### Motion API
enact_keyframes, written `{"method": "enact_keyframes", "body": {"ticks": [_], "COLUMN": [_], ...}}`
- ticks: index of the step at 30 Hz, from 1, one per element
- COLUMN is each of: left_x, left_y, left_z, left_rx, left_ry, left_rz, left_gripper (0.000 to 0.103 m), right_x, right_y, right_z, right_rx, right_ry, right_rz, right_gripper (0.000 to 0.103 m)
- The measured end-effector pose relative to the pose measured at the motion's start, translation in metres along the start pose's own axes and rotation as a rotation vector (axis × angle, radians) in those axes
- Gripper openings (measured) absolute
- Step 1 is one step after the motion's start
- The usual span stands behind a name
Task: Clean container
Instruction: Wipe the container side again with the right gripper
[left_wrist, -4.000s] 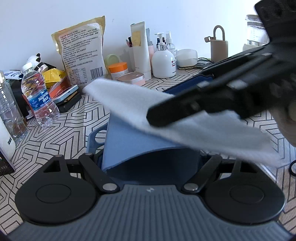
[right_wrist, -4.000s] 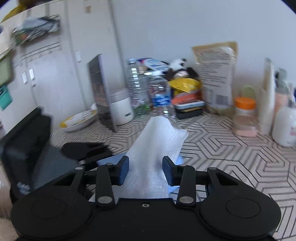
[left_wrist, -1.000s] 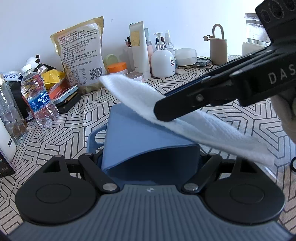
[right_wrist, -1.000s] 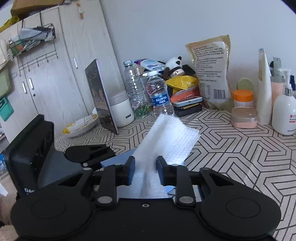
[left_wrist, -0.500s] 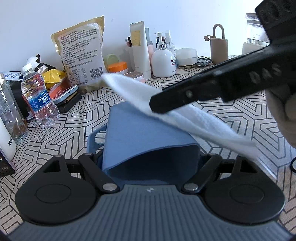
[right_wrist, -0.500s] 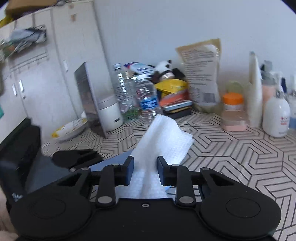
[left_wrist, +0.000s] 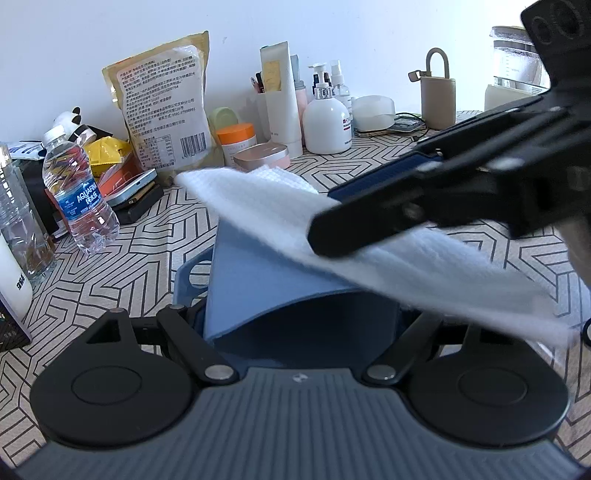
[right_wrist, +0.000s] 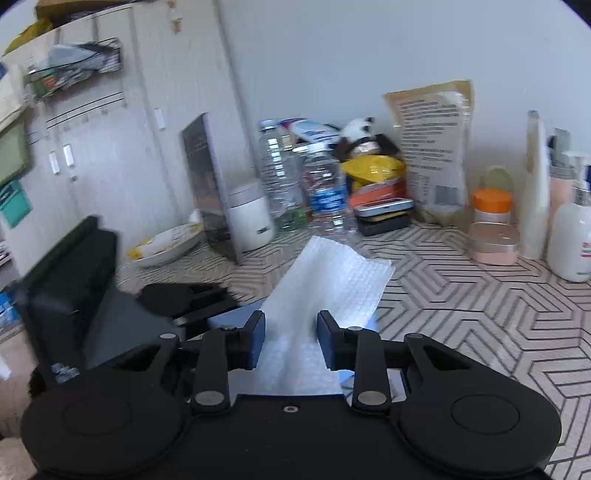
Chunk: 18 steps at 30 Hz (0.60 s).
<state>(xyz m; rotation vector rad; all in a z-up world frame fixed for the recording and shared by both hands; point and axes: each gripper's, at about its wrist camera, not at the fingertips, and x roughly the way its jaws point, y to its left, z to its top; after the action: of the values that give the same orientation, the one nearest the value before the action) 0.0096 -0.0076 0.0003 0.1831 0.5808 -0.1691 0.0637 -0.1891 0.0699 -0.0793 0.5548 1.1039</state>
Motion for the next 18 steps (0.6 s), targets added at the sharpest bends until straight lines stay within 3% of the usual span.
{"method": "enact_keyframes", "body": {"ticks": [1, 10, 18], "left_x": [0.0, 0.001, 0.002], "left_y": [0.0, -0.001, -0.001], "left_z": [0.0, 0.0, 0.001], "left_rx": [-0.001, 0.007, 0.0], "left_ry": [-0.001, 0.003, 0.004], "left_rz": [-0.001, 0.009, 0.01], "left_gripper": [0.083, 0.083, 0.083], "right_x": [0.0, -0.002, 0.003], "right_y": [0.0, -0.004, -0.019], "right_z": [0.0, 0.0, -0.006], "right_rx": [-0.001, 0.017, 0.015], "right_ry": [0.0, -0.004, 0.08], "right_rz": [0.001, -0.046, -0.266], "right_gripper": [0.025, 0.024, 0.02]}}
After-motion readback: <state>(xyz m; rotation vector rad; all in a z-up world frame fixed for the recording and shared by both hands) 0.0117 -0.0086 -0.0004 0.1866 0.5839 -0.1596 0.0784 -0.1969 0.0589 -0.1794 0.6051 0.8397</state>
